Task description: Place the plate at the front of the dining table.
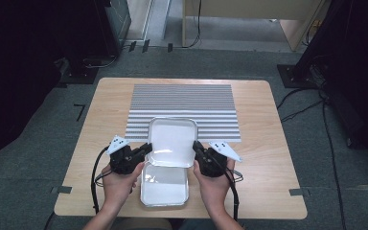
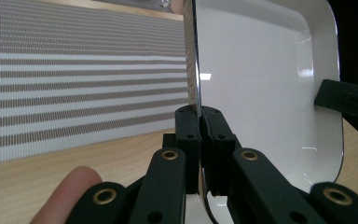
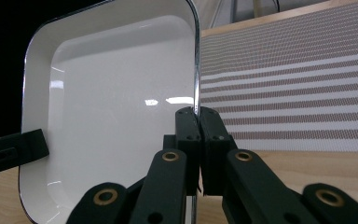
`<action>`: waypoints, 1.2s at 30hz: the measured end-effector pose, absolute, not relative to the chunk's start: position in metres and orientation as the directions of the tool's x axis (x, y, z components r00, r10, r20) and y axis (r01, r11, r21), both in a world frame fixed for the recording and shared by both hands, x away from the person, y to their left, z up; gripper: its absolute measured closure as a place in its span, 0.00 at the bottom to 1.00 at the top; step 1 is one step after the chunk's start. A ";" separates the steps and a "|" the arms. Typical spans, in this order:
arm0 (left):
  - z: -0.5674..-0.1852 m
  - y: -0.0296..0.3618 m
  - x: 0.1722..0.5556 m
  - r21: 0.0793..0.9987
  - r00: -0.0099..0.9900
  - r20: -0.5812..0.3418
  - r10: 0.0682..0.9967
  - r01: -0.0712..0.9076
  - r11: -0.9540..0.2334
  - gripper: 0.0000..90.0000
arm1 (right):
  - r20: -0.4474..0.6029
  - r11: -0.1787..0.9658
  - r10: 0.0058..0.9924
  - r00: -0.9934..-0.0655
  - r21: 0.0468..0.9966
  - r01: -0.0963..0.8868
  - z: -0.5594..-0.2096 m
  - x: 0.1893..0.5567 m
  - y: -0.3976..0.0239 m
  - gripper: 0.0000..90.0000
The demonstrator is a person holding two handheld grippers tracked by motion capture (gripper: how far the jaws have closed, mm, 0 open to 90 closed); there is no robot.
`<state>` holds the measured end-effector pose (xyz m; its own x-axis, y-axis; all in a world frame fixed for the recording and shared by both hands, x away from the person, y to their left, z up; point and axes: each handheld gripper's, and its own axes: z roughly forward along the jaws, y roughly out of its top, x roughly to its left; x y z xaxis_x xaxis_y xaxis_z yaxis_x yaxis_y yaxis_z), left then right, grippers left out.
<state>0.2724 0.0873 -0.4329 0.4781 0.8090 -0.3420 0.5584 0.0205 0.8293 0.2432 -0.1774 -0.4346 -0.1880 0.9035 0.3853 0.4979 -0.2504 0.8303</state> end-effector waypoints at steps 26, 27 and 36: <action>-0.442 0.075 0.356 0.793 0.423 -0.377 0.824 0.608 0.050 0.98 | 0.379 -0.227 0.908 -0.180 0.805 0.549 -0.437 0.335 -0.187 0.99; -0.442 0.075 0.356 0.793 0.423 -0.377 0.824 0.608 0.050 0.98 | 0.379 -0.227 0.908 -0.180 0.805 0.549 -0.437 0.335 -0.187 0.99; -0.445 0.067 0.388 0.773 0.391 -0.365 0.845 0.633 0.042 0.98 | 0.374 -0.215 0.912 -0.172 0.789 0.576 -0.443 0.371 -0.191 0.99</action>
